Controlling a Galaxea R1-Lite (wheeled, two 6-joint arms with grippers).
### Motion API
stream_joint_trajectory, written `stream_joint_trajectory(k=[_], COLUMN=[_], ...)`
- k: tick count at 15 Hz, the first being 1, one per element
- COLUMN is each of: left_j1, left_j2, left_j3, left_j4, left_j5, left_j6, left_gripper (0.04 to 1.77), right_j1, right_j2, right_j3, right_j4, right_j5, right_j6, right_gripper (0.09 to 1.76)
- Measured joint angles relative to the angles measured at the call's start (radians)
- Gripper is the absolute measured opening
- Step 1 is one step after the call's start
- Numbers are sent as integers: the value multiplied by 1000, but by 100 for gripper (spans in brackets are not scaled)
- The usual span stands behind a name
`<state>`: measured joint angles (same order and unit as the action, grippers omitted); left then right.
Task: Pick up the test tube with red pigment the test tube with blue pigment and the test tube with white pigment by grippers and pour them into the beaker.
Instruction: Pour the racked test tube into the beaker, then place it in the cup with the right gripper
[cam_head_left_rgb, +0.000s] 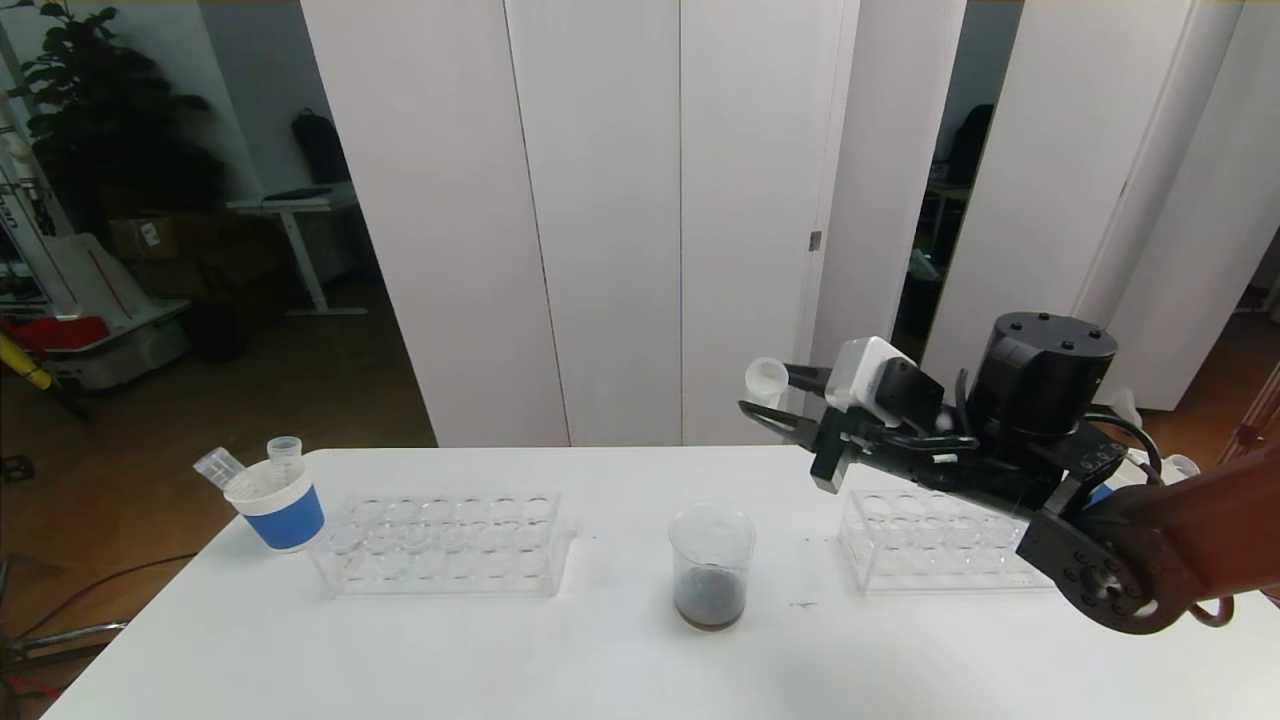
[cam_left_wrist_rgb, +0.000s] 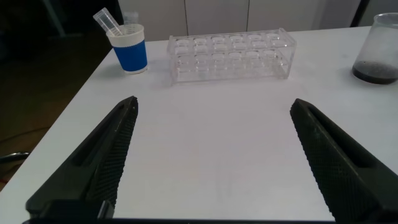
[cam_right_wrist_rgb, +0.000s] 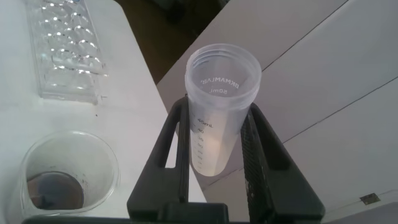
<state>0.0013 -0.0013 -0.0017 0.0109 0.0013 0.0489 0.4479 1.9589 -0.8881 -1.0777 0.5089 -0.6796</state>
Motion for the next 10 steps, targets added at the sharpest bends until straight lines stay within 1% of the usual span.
stream_joint_trajectory(k=[3, 5, 7, 10], left_j1=[0, 0, 0, 0], left_j2=[0, 0, 0, 0], left_j3=[0, 0, 0, 0], left_j4=[0, 0, 0, 0], left_j5=[0, 0, 0, 0], left_j6=[0, 0, 0, 0], left_gripper=[175, 175, 175, 175], right_j1=[-1, 0, -4, -10], right_j2=[2, 7, 14, 25], right_j3=[3, -1, -9, -14], right_j4=[-1, -2, -2, -2], right_j5=[0, 1, 33, 59], right_j6=[-37, -111, -199, -241], right_gripper=[57, 57, 57, 57])
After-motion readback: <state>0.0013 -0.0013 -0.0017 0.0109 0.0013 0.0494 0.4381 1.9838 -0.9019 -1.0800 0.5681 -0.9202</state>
